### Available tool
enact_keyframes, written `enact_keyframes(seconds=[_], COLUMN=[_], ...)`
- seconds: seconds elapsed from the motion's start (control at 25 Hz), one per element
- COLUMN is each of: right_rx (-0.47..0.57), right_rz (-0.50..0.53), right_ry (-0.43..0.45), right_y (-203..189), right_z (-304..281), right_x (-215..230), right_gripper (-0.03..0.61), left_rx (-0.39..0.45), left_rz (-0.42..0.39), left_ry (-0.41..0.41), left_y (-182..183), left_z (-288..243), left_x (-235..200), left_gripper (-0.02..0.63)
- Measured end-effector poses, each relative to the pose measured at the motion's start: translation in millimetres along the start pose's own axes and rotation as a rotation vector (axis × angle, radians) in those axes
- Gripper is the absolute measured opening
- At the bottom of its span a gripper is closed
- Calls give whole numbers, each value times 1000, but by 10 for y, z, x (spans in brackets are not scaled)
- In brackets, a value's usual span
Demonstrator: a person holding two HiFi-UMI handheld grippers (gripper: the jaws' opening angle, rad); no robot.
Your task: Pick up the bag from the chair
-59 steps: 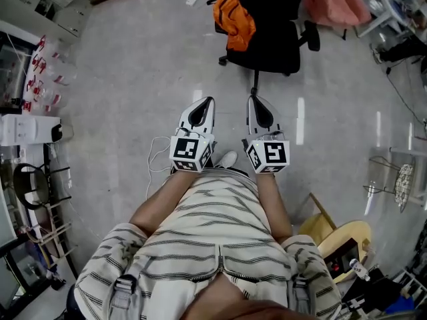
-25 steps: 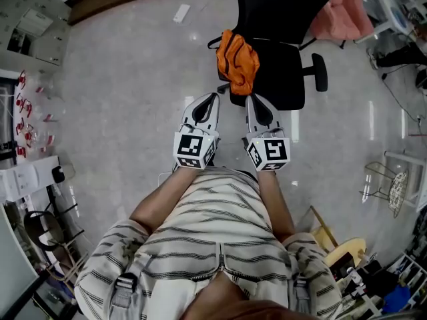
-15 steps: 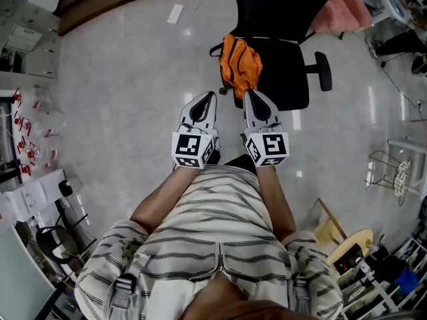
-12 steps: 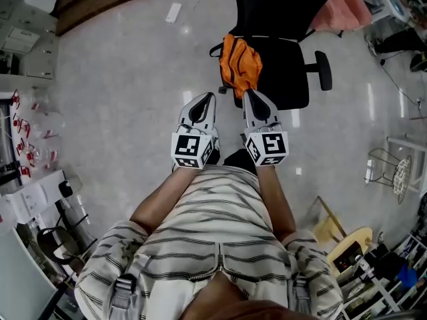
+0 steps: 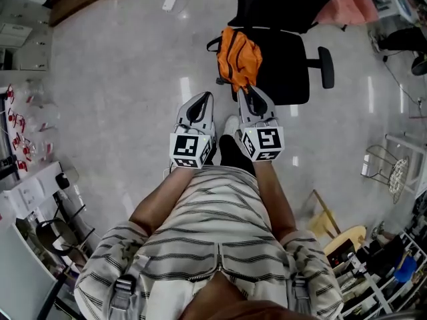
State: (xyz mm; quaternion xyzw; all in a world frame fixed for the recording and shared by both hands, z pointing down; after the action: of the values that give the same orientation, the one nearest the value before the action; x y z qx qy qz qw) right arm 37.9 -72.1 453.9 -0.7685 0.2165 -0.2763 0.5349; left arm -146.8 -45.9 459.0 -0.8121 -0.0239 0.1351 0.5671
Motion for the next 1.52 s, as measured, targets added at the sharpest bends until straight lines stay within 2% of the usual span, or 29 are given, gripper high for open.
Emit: enact_keyframes(seconds=[0.48,0.72,1.04,1.52], right_rx=[-102,-172,-270,-399], right_rz=[-3,-2,8,-24], right_ry=[19,25,5,-5], right_y=[-299,-508,-820,-1223], right_z=[-460,-757,-1147,-1517], right_x=[308,423,523,687], right_gripper=[152,238,270,290], left_rx=[-70,-90,-115,-141], left_rz=[-1,11,20,41], left_ry=[66,104,149,160], left_y=[-244,-336,-508,-653], left_z=[-182,-197,-147,-208], left_x=[-24,-88,-209,-196], left_gripper=[21,21,21,21])
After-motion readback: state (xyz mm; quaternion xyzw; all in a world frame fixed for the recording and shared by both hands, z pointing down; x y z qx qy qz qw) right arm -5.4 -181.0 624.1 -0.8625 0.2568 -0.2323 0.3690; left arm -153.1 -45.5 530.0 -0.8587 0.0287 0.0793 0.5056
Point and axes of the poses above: the fingertips, and each gripper's own axes: z backward along the fingers, x to its right, y out of its top, the point moved 10 cm from there along z, backward along the fingers, and after that the axes turned 12 degrees about y, right-handed, at the moved point
